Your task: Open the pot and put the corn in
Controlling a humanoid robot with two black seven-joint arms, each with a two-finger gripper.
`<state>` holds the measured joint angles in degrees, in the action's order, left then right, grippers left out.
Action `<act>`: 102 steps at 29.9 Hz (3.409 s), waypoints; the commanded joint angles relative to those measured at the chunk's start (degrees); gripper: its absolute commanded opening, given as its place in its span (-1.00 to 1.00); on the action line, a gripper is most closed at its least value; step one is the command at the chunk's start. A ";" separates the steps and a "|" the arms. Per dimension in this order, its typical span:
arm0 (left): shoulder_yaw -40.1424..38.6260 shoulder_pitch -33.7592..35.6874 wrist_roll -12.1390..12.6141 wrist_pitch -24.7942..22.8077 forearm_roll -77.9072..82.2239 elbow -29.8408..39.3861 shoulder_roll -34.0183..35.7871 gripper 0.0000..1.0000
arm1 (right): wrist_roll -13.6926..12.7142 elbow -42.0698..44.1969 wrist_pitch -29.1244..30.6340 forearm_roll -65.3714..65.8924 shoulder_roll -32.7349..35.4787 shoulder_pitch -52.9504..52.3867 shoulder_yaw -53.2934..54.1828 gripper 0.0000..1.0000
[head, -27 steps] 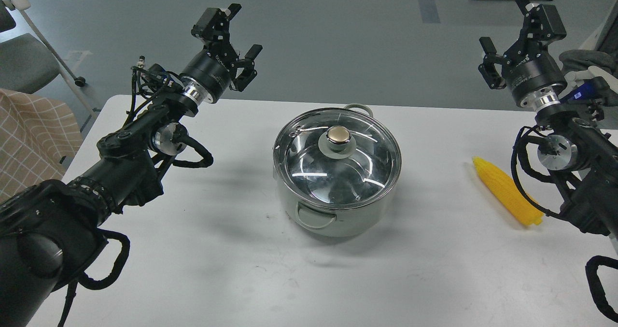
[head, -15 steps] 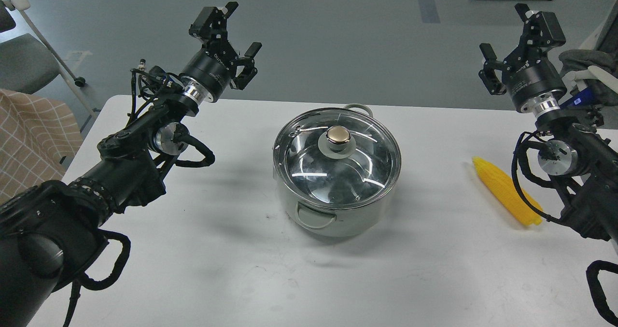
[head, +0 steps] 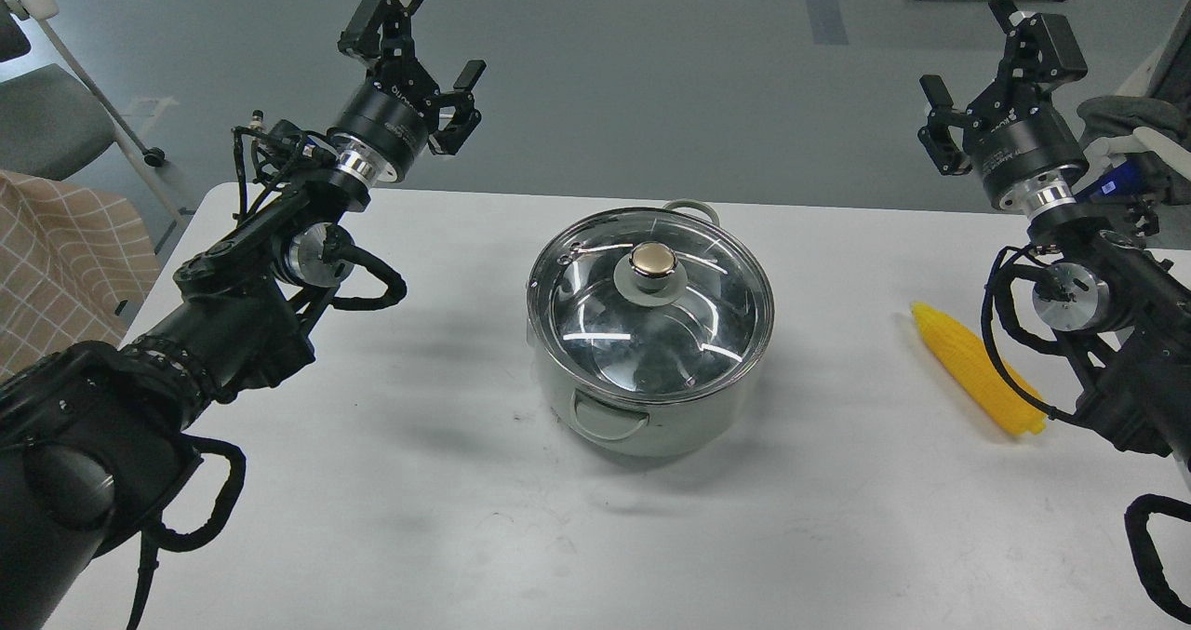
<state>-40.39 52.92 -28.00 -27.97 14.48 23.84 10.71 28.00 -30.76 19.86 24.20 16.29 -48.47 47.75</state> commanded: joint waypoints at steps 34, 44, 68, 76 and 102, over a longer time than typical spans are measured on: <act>1.19 1.75 0.00 7.66 23.56 20.35 6.77 0.98 | 0.00 -0.35 -0.17 -0.11 1.02 0.83 0.16 1.00; 1.54 0.61 0.00 9.60 58.24 51.62 21.53 0.98 | 0.00 -1.41 -0.17 -0.46 4.44 2.24 0.16 1.00; 10.25 -5.46 0.00 21.55 110.52 47.88 13.73 0.98 | 0.00 -6.86 -0.61 -0.46 8.49 7.51 0.24 1.00; 10.33 -5.80 0.00 21.55 110.52 43.92 10.73 0.98 | 0.00 -6.95 -0.61 -0.46 8.84 7.86 0.24 1.00; 11.83 -6.25 0.00 21.73 110.52 42.34 9.50 -0.94 | 0.00 -7.30 -0.61 -0.46 8.93 8.83 0.33 1.00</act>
<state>-28.56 46.36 -28.00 -6.24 125.01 66.17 20.23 28.00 -37.87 19.25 23.73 25.23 -39.65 48.03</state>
